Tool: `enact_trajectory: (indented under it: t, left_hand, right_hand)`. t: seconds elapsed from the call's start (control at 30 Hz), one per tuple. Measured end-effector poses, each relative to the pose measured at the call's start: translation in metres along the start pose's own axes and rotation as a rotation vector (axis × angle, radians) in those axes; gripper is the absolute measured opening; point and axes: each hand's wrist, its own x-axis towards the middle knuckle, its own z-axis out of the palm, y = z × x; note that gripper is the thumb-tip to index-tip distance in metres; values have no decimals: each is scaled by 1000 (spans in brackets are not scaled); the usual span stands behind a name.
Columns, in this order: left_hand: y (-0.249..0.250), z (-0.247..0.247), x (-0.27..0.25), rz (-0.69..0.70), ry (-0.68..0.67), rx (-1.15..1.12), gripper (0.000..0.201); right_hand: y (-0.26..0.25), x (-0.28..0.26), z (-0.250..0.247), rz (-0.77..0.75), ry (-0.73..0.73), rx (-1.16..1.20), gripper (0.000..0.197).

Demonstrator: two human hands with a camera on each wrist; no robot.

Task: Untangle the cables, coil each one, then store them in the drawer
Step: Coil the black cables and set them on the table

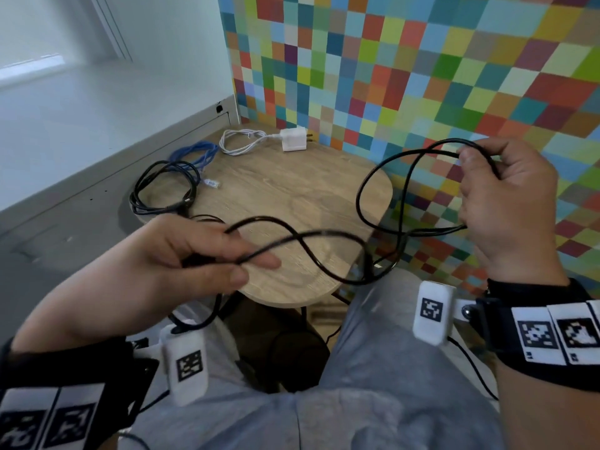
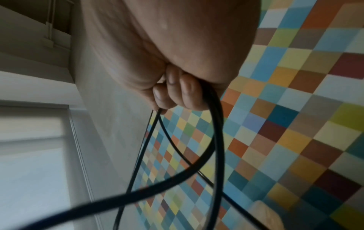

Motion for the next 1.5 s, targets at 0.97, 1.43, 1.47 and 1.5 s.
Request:
enact_trajectory:
  t: [0.97, 1.43, 1.47, 1.5]
  left_hand:
    - [11, 64, 34, 63, 511, 88, 21]
    - [8, 50, 34, 175, 889, -546, 27]
    - [10, 49, 34, 187, 899, -563, 28]
    - [10, 49, 34, 197, 892, -568, 27]
  right_hand:
    - [-35, -40, 55, 371, -567, 484, 26]
    - [4, -9, 27, 359, -200, 221, 29]
    - [8, -9, 26, 355, -206, 162, 28]
    - [10, -10, 24, 334, -233, 79, 25]
